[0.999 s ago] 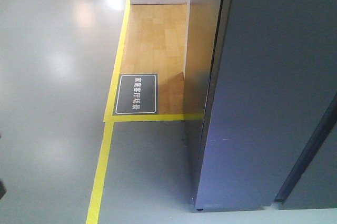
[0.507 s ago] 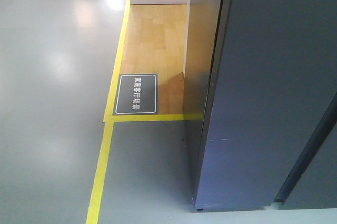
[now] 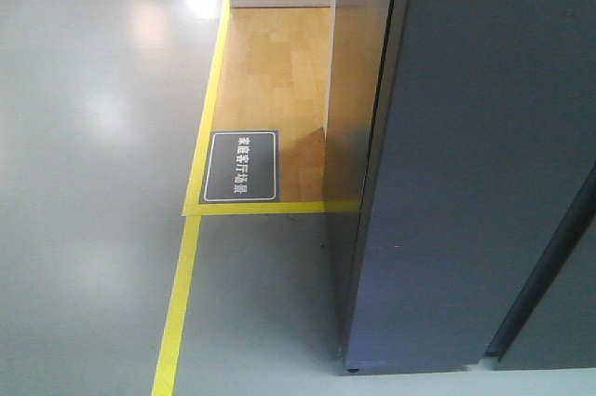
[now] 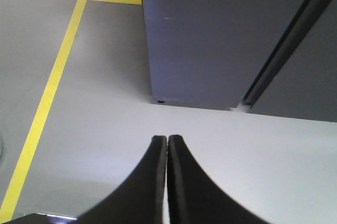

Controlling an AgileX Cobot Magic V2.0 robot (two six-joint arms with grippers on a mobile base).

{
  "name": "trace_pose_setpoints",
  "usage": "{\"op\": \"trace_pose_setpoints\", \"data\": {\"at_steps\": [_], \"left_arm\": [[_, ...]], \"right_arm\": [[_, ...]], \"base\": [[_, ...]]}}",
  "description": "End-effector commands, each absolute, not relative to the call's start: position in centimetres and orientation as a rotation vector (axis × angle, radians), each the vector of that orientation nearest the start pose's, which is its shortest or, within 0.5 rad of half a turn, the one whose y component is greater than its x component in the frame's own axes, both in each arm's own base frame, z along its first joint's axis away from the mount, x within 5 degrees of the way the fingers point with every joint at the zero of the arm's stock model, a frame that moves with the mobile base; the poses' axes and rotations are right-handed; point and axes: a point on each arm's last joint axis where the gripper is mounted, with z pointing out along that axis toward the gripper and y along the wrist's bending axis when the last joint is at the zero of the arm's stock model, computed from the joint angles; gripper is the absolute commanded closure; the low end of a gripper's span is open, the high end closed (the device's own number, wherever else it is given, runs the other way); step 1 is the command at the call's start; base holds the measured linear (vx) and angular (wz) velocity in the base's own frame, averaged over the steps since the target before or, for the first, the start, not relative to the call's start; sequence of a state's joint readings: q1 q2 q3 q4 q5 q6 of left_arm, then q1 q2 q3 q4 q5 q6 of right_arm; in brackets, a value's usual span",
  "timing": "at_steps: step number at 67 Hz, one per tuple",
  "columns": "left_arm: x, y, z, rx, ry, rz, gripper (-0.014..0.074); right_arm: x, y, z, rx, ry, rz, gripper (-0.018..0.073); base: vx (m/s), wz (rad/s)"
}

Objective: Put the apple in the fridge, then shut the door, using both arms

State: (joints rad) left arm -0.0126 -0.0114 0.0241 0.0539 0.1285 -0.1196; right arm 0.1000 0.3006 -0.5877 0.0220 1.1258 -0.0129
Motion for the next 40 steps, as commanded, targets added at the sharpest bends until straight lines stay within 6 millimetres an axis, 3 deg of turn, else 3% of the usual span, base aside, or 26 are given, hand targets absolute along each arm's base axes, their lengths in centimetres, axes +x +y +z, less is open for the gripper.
{"op": "trace_pose_setpoints", "data": {"at_steps": [1, 40], "left_arm": [[5.44, -0.03, 20.78, -0.051, 1.51, -0.065, 0.0603], [5.37, -0.07, 21.54, -0.041, 1.43, -0.065, 0.0603]], "right_arm": [[3.72, 0.54, 30.39, -0.13, 2.251, 0.073, 0.0562], [3.72, 0.54, 30.39, -0.13, 2.251, 0.073, 0.0562]], "base": [[0.0, 0.0], [0.0, 0.0]]}}
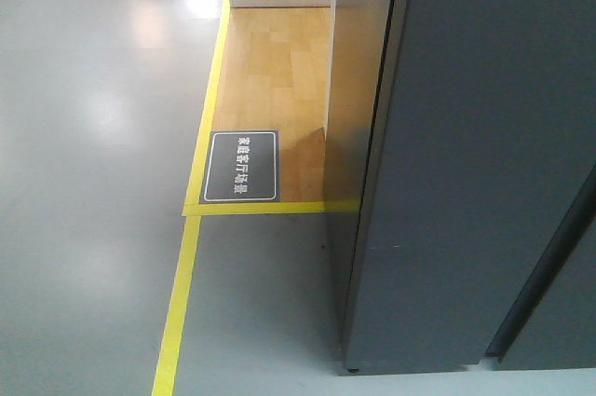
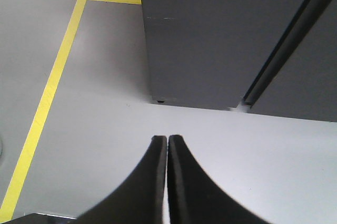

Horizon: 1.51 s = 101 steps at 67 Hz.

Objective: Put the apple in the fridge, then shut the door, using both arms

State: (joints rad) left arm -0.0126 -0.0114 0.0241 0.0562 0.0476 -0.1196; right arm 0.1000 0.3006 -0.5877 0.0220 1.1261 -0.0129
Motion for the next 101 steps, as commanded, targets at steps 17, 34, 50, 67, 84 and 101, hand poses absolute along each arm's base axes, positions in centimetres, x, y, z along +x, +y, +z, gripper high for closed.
{"op": "trace_pose_setpoints", "data": {"at_steps": [17, 34, 50, 67, 84, 101], "left_arm": [[5.4, -0.1, 21.5, -0.041, 1.43, -0.065, 0.0603], [5.4, -0.1, 21.5, -0.041, 1.43, -0.065, 0.0603], [5.4, -0.1, 21.5, -0.041, 1.43, -0.065, 0.0603], [5.4, -0.1, 21.5, -0.041, 1.43, -0.065, 0.0603], [5.4, -0.1, 21.5, -0.041, 1.431, -0.065, 0.0603], [5.4, -0.1, 21.5, -0.041, 1.431, -0.065, 0.0603]], "right_arm": [[3.7, 0.5, 30.4, -0.13, 2.25, 0.073, 0.0562], [3.7, 0.5, 30.4, -0.133, 2.247, 0.068, 0.0562], [5.0, 0.3, 29.7, -0.087, 1.842, 0.021, 0.0562], [5.8, 0.1, 23.8, 0.017, 1.548, 0.042, 0.0562], [5.4, 0.0, 21.2, 0.013, 1.422, 0.023, 0.0562], [5.5, 0.2, 21.2, -0.02, 1.424, 0.051, 0.0562]], "base": [[0.0, 0.0], [0.0, 0.0], [0.0, 0.0], [0.0, 0.0], [0.0, 0.0], [0.0, 0.0]]}}
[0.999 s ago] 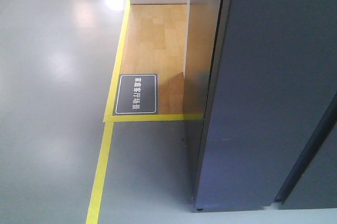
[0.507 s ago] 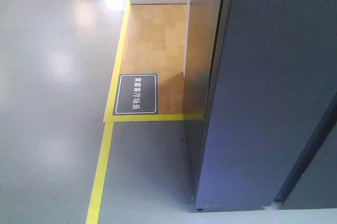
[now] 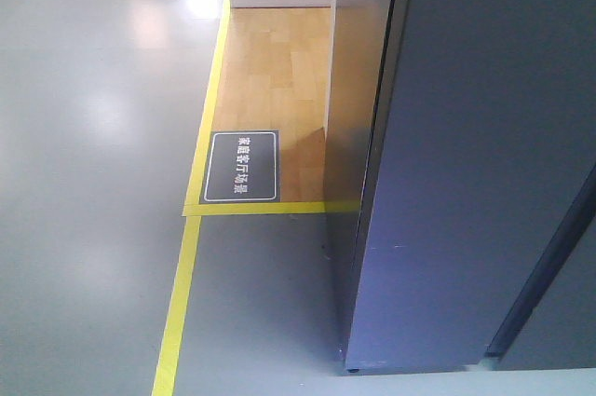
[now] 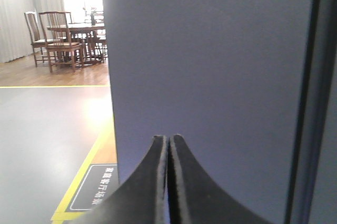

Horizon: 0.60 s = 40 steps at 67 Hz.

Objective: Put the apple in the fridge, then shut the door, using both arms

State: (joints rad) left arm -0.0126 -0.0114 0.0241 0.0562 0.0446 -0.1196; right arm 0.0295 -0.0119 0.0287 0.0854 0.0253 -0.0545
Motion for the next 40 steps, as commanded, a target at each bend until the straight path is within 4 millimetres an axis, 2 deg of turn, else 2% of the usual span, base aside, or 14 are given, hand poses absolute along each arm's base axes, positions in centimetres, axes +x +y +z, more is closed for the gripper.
{"op": "trace_pose_setpoints", "data": {"at_steps": [1, 40], "left_arm": [[5.38, -0.07, 21.53, -0.041, 1.431, -0.065, 0.0603], [5.38, -0.07, 21.53, -0.041, 1.431, -0.065, 0.0603]], "right_arm": [[5.45, 0.24, 21.15, -0.022, 1.424, 0.052, 0.0562], [5.44, 0.36, 21.24, -0.031, 1.413, 0.068, 0.0562]], "base": [[0.0, 0.0], [0.0, 0.0]]}}
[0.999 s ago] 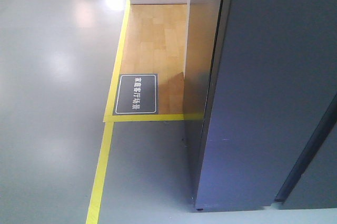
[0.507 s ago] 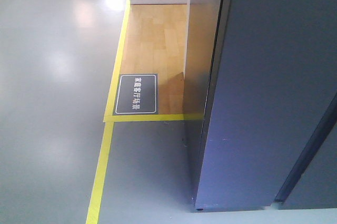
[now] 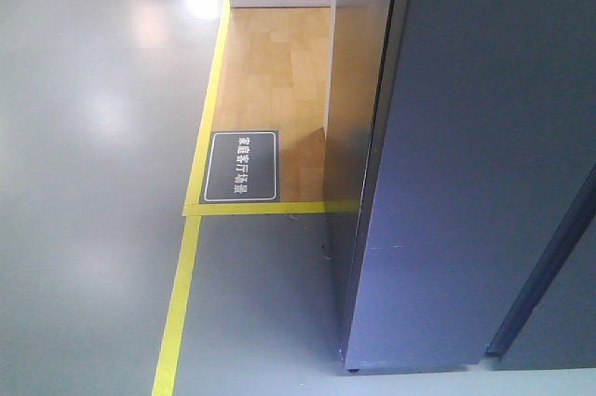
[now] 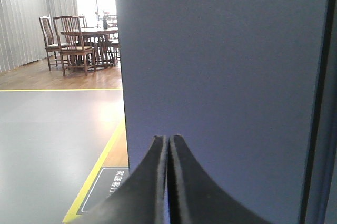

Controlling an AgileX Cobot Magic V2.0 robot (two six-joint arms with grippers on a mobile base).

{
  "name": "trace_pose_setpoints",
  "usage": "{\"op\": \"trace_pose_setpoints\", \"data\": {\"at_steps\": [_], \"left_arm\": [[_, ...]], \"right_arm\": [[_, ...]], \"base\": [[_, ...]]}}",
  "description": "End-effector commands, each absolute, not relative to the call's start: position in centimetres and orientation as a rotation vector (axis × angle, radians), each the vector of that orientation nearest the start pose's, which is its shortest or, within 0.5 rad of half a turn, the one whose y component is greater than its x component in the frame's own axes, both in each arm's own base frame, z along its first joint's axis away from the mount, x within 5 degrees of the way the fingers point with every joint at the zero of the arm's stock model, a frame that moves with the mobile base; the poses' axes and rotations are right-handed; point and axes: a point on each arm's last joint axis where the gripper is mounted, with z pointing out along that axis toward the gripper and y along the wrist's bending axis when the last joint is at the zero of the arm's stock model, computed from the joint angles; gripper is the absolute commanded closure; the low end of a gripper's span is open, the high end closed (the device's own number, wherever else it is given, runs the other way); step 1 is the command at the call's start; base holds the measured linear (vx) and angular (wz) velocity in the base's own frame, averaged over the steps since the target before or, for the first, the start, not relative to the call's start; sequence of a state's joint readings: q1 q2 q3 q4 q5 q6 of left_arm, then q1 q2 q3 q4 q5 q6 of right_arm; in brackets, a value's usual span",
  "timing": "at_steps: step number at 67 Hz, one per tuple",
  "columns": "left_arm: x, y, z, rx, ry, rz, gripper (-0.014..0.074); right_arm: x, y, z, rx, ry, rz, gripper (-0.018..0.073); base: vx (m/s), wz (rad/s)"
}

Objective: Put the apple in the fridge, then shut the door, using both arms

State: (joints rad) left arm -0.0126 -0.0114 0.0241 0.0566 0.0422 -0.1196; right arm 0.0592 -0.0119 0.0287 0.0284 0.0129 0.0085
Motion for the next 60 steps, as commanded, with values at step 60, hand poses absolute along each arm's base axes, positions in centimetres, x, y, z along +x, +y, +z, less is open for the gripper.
{"op": "trace_pose_setpoints", "data": {"at_steps": [60], "left_arm": [[5.38, -0.07, 21.53, -0.041, 1.431, -0.065, 0.0603]], "right_arm": [[5.43, 0.38, 21.3, -0.051, 1.408, 0.049, 0.0562]], "base": [[0.0, 0.0]]}}
